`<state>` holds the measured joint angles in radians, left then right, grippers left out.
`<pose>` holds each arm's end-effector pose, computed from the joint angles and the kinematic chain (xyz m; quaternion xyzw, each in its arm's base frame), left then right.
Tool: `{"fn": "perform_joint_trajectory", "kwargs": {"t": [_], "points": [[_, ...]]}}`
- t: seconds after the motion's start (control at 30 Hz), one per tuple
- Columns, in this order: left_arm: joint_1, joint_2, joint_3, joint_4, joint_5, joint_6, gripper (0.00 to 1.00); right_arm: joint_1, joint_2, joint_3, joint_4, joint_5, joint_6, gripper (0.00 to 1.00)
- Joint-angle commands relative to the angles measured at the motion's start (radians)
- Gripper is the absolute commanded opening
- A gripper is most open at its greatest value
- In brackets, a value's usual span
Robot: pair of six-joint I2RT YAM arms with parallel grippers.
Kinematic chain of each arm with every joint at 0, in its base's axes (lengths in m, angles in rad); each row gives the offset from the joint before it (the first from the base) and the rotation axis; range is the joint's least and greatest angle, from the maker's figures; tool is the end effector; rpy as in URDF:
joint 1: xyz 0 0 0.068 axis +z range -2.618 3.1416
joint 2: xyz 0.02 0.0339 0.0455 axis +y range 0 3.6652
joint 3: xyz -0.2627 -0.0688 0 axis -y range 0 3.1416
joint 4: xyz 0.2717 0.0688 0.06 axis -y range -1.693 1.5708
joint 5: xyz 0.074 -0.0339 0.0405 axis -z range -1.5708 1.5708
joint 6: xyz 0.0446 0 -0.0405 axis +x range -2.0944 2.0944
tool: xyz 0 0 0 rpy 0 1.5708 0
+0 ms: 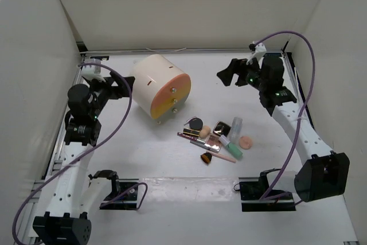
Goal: Organize the makeup
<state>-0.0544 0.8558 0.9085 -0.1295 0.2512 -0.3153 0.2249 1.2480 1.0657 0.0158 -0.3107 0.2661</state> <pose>0.2318 -0.0237 0.3771 -0.0103 0.7328 -0.2142 0.6457 0.3183 0.0868 0.3531 -0.0844 0.7562 0.2697 0.5902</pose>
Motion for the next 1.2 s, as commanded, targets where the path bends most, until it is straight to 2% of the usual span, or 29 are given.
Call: {"fn": "perform_joint_trajectory", "kwargs": {"t": [0.0, 0.13, 0.2, 0.27, 0.33, 0.43, 0.63, 0.8, 1.17], "points": [[0.001, -0.037, -0.037, 0.087, -0.006, 0.002, 0.98, 0.059, 0.040, 0.060, -0.113, -0.063, -0.051, 0.99], [0.001, 0.052, 0.042, -0.044, -0.001, 0.035, 0.98, 0.079, 0.126, 0.114, -0.175, -0.206, -0.033, 0.99], [0.001, 0.125, 0.088, -0.076, 0.031, 0.044, 0.98, 0.115, 0.155, 0.143, -0.201, -0.177, -0.048, 0.99], [0.001, 0.175, 0.113, -0.073, 0.104, 0.093, 0.98, 0.210, 0.177, 0.155, -0.188, -0.075, -0.106, 0.99], [0.002, 0.242, 0.144, -0.062, 0.147, 0.126, 0.98, 0.290, 0.218, 0.195, -0.194, -0.050, -0.155, 0.99], [0.004, 0.328, 0.205, -0.076, 0.243, 0.203, 0.98, 0.358, 0.283, 0.266, -0.224, -0.019, -0.186, 0.90], [0.039, 0.442, 0.269, -0.085, 0.325, 0.292, 0.98, 0.462, 0.366, 0.358, -0.243, 0.084, -0.229, 0.85], [0.041, 0.494, 0.282, -0.098, 0.378, 0.352, 0.98, 0.475, 0.427, 0.395, -0.224, 0.081, -0.214, 0.84], [0.041, 0.574, 0.260, -0.098, 0.405, 0.349, 0.98, 0.488, 0.528, 0.514, -0.209, 0.029, -0.186, 0.64]]}}
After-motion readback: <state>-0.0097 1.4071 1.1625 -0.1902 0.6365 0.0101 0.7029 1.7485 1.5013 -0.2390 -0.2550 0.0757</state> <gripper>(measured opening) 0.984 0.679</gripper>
